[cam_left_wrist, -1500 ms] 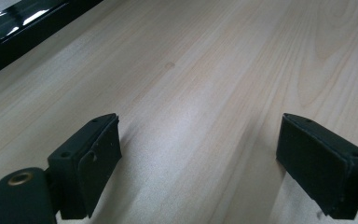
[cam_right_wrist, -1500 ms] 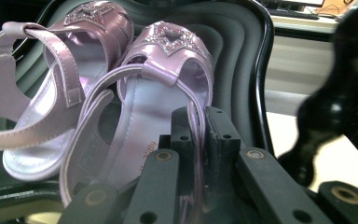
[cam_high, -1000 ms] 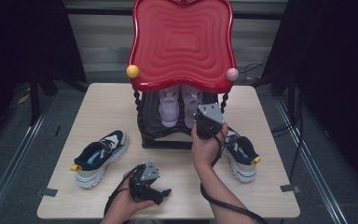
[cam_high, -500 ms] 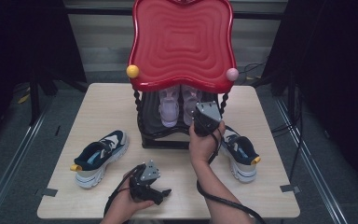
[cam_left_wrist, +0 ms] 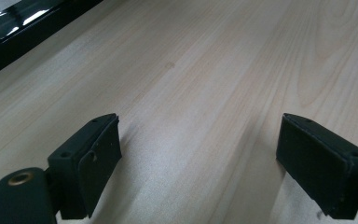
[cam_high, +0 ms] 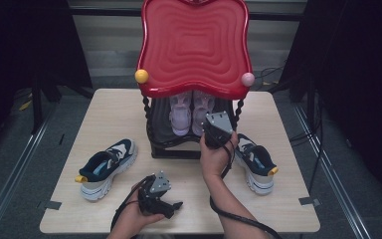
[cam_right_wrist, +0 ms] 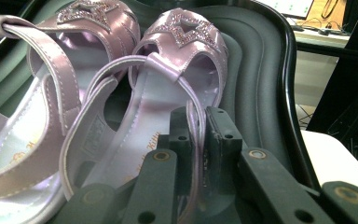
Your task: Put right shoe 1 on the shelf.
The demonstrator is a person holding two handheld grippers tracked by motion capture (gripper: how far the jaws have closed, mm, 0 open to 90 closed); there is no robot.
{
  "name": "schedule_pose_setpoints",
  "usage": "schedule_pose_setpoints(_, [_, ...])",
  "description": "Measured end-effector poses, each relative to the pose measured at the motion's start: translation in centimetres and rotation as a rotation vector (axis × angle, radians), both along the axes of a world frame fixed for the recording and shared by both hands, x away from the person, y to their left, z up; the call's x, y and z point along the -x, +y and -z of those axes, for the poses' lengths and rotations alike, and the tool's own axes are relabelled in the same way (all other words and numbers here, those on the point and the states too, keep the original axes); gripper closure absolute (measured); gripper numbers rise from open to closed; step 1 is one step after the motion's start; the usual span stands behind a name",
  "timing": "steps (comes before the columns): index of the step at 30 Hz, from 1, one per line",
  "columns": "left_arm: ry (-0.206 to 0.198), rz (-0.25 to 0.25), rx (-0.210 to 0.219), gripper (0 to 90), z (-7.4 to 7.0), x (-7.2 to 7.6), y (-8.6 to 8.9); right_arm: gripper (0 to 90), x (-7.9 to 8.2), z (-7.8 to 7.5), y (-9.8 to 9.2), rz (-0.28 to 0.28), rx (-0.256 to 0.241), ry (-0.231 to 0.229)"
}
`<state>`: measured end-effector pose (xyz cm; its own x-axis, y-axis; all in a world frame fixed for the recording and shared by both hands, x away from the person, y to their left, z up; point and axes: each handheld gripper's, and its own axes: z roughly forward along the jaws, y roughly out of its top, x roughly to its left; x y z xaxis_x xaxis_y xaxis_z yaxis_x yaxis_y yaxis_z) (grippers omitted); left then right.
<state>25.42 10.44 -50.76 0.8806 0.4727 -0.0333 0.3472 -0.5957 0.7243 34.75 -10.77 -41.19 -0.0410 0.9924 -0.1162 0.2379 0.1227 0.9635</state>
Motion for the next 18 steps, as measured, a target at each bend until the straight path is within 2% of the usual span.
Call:
schedule_pose_setpoints(10, [-0.003,0.004,-0.004,13.1,-0.02,-0.04,0.02,80.6,-0.12,-0.06,-0.25,-0.017,-0.021,0.003])
schedule_pose_setpoints(18, [-0.003,0.004,-0.004,13.1,-0.02,-0.04,0.02,81.5,-0.24,0.01,-0.34,-0.029,0.012,0.0])
